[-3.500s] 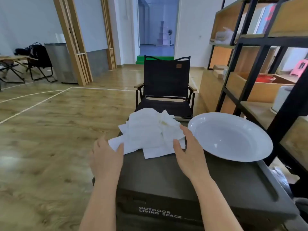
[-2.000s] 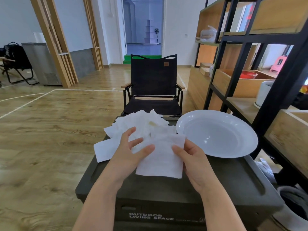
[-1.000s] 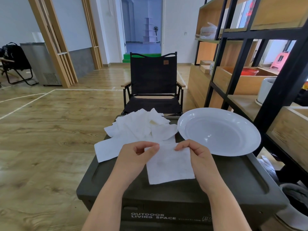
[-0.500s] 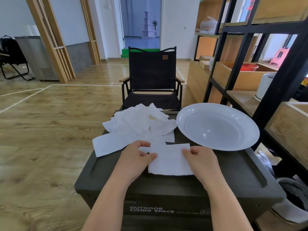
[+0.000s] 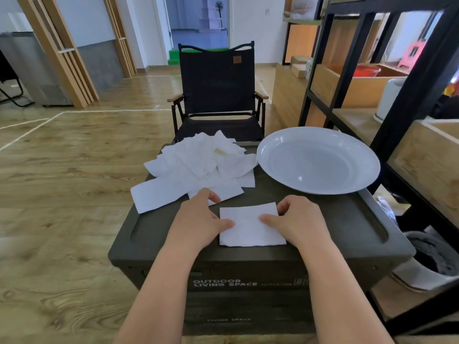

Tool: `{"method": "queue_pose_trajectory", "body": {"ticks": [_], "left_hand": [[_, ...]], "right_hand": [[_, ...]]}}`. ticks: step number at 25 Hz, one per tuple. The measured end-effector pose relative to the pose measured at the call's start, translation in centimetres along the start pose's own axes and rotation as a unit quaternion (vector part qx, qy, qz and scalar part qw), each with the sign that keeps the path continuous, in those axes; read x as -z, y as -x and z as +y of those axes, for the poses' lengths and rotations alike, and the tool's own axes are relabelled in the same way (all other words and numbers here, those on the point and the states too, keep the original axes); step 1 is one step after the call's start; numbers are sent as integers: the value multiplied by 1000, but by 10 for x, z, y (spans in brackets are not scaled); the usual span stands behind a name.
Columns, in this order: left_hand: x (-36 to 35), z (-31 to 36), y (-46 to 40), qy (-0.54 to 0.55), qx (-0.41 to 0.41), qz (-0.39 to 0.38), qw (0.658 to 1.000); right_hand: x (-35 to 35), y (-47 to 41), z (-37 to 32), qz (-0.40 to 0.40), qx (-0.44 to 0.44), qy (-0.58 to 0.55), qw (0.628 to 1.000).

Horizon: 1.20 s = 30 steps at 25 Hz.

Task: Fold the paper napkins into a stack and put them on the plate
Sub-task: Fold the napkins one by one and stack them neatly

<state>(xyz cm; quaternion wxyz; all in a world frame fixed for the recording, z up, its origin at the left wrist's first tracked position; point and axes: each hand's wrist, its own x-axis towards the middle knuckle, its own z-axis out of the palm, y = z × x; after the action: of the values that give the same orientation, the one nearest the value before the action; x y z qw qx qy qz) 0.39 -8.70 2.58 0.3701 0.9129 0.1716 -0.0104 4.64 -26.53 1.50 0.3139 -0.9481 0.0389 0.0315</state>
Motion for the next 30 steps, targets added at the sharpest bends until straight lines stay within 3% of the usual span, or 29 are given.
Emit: {"method": "queue_pose_trajectory", "body": {"ticks": [4,6,8,11,16,19,22,24,26,28,30], "left_hand": [[3,-6,-4,-6,10,26,1000],[18,-18,-10,19,26,174,984],[38,-40,-15,21,86,323,942],[54,-71,-20,-17,212,317,924],[60,-74,-12,8,130,370,920],[71,-53,-1,43,95,306,946],[78,-19,21,152,-34,101,983],[74,-1,31,219,-128,-15,967],[67,7,32,291,-167,6,942],[65,8,26,323,-148,46,934],[64,3,22,337,-123,38,933]], "right_hand": [[1,2,3,15,-13,5,1000],[3,2,3,48,-2,-18,999],[4,3,1,84,20,-57,995],[-1,5,-5,88,52,-101,990],[-9,6,-13,73,74,-121,987],[-8,12,-17,62,106,-132,984],[-10,23,-27,-19,189,-180,965],[-14,32,-35,-130,247,-187,942],[-15,36,-39,-156,282,-227,919],[-13,33,-38,-92,273,-319,903],[-7,28,-35,-51,257,-375,889]]}}
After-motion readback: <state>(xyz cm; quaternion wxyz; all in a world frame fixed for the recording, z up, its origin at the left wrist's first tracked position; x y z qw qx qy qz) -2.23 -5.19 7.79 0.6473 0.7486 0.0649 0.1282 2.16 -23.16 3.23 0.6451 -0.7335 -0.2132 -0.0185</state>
